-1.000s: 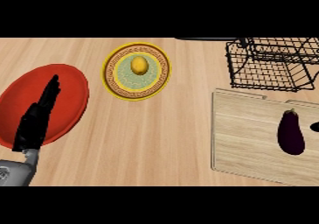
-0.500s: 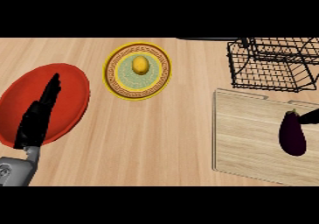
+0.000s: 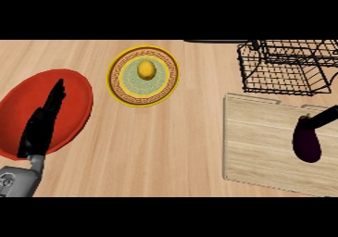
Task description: Pick the eggplant from the tray and place it in the tiered basket
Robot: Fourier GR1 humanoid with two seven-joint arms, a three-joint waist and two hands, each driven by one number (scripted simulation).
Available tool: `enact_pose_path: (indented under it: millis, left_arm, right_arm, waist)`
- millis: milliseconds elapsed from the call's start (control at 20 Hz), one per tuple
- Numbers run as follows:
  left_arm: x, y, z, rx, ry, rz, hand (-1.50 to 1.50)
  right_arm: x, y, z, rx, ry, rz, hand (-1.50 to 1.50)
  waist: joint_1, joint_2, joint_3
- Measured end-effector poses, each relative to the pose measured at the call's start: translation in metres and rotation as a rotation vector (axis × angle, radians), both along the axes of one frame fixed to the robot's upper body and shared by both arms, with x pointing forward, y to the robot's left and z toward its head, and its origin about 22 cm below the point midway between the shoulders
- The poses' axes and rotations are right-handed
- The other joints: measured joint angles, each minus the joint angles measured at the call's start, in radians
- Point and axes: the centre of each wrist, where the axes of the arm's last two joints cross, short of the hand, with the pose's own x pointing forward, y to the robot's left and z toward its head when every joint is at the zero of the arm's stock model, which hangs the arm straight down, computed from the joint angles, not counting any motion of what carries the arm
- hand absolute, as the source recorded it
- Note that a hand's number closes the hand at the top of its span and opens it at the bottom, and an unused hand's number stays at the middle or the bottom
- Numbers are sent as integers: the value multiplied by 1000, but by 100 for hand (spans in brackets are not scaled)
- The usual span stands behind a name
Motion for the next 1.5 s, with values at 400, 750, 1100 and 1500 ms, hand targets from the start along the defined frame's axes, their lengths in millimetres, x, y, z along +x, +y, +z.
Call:
enact_pose_path:
  millis: [400, 750, 1100, 1500]
  left_arm:
    - [0, 5, 1, 3, 0, 10, 0]
    - [-2, 9, 1, 3, 1, 14, 0]
    - [-3, 4, -6, -6, 5, 24, 0]
    - [-4, 7, -5, -3, -1, 20, 0]
  right_arm:
    - [8, 19, -18, -51, 60, 21, -150]
    - [13, 34, -28, -108, 99, 40, -150]
    - [13, 43, -36, -107, 110, 27, -150]
    - [12, 44, -45, -88, 131, -14, -150]
  waist:
    - [-10, -3, 0]
    - [-13, -4, 1]
    - [-21, -3, 2]
    - [-18, -3, 3]
